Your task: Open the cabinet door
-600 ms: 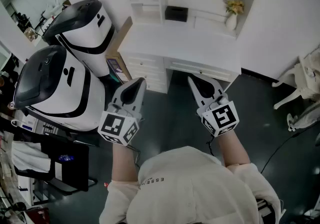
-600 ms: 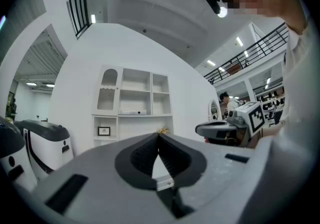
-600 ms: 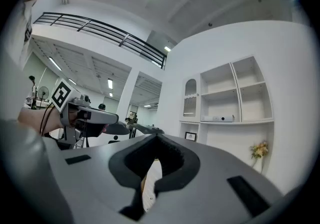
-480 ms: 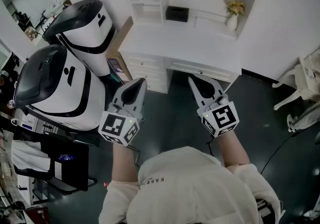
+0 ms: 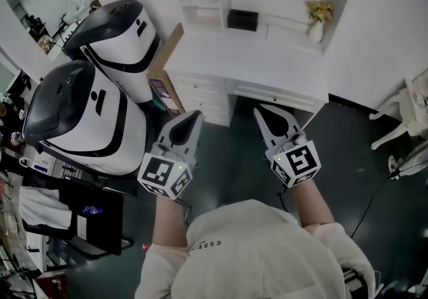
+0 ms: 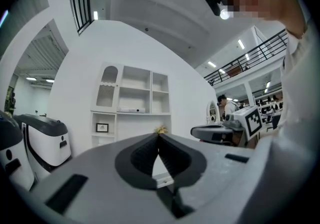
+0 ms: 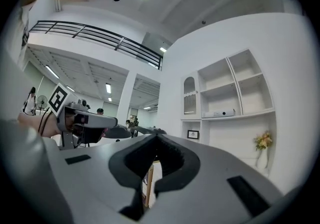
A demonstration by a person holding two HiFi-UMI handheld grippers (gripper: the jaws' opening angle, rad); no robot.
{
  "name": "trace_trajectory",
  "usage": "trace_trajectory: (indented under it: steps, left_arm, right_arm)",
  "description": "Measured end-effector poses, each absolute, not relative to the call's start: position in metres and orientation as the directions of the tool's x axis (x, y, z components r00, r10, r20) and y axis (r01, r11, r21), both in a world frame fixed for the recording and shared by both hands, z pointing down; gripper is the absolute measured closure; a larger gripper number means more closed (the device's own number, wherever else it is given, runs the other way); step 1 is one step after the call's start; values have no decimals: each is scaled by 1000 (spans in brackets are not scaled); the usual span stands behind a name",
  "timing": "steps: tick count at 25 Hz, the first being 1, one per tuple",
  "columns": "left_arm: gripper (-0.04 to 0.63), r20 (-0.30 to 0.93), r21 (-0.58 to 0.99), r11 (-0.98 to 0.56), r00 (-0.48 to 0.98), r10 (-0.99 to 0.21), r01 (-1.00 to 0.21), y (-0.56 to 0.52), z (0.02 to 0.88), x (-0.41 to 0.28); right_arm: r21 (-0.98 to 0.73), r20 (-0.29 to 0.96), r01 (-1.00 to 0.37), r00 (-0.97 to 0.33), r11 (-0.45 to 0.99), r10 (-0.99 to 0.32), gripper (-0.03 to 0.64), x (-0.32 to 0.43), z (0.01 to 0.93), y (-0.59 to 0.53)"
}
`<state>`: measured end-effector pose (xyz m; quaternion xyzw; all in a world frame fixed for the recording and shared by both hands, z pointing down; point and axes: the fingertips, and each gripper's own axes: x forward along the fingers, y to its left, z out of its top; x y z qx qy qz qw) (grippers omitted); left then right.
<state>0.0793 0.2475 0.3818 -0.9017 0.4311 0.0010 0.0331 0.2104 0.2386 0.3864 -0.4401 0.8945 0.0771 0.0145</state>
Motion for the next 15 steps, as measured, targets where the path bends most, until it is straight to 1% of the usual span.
trace_trajectory:
  steps: [4,5,6,8,9,12,15]
  left_arm:
    - [592,-53,-72,-619,622,-781,-782,241,383,69]
    - [567,-61,-79,-619,623,-780,-782,237,382,64]
    - [522,-64,-89,-621,627,-777,-779,233,381,59]
    - [394,-62,-119,-621,630,-774,-774,221,379,45]
    - [363,-59,-136,-614,625,-778,-777,215,379,37]
    - [356,-50,-167,-594,608,-792,-787,199,378,11]
    - [356,-59,-136,-604,615,-786,-785,187,378,-8]
  right_arm:
    - [113,-92,-797,-603,594,-792,603,201,391,233]
    - [113,-90,-802,-596,587,-798,603,198,392,231]
    - [113,-89,-808,-588,578,-804,603,194,392,228]
    - [112,-89,-818,-574,564,-814,603,185,392,222]
    - [112,-89,-822,-567,558,-819,603,179,392,219]
    - [130,-80,-835,-546,535,-834,603,162,390,211]
    - [145,-64,-843,-530,517,-846,603,148,391,204]
